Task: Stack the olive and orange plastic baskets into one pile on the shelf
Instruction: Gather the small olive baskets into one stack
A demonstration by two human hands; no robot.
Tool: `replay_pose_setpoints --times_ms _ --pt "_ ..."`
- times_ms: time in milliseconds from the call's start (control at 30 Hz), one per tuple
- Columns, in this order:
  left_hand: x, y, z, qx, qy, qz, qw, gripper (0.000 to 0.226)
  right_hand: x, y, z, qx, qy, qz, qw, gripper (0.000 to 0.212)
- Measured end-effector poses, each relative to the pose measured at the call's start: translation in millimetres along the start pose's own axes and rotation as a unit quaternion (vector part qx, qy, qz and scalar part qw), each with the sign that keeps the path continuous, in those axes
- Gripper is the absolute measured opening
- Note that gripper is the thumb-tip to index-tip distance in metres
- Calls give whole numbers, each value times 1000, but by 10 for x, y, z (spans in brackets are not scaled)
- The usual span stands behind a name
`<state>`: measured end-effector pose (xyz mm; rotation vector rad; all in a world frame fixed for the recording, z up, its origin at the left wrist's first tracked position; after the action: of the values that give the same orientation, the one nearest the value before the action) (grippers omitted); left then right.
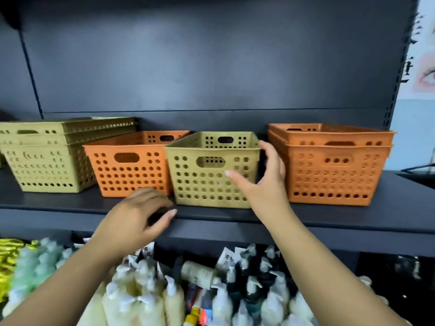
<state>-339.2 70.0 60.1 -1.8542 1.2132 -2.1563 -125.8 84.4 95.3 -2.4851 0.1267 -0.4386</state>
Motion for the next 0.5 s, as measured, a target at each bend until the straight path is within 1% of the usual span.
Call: replay_pose_setpoints --times_ms 100,200,233,267,333,367,500 --pt "-69 134 -377 25 17 -7 1000 70 -110 -89 141 -82 -70 57 993 95" --pt "-143 212 -474 39 0 -6 999 73 -203 -138 268 -140 -110 60 982 106" --pt "-154 226 -477 44 -5 0 999 73 -219 -140 304 -148 -121 58 980 102" --pt "-160 236 -481 50 -3 5 999 73 -233 -135 316 -149 -134 56 978 90" --pt "-156 236 -459 48 -4 17 999 72 -259 -129 312 -136 -152 55 977 58" --pt "-161 238 -454 47 -4 21 999 71 -263 -127 320 -131 -157 61 977 49" --pt "-151 245 -448 63 5 32 997 69 -176 -95 352 -125 -190 121 966 39"
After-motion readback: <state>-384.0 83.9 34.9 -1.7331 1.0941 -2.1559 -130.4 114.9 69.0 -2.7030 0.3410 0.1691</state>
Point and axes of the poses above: each hand's wrist, its own y-axis away from the middle knuckle, its own x-axis out of the back of the hand, z = x × y, the point moved 8 cm from there along -y, towards the middle knuckle, and after that the axes turned 9 degrees about -z, right-handed, at the moved point
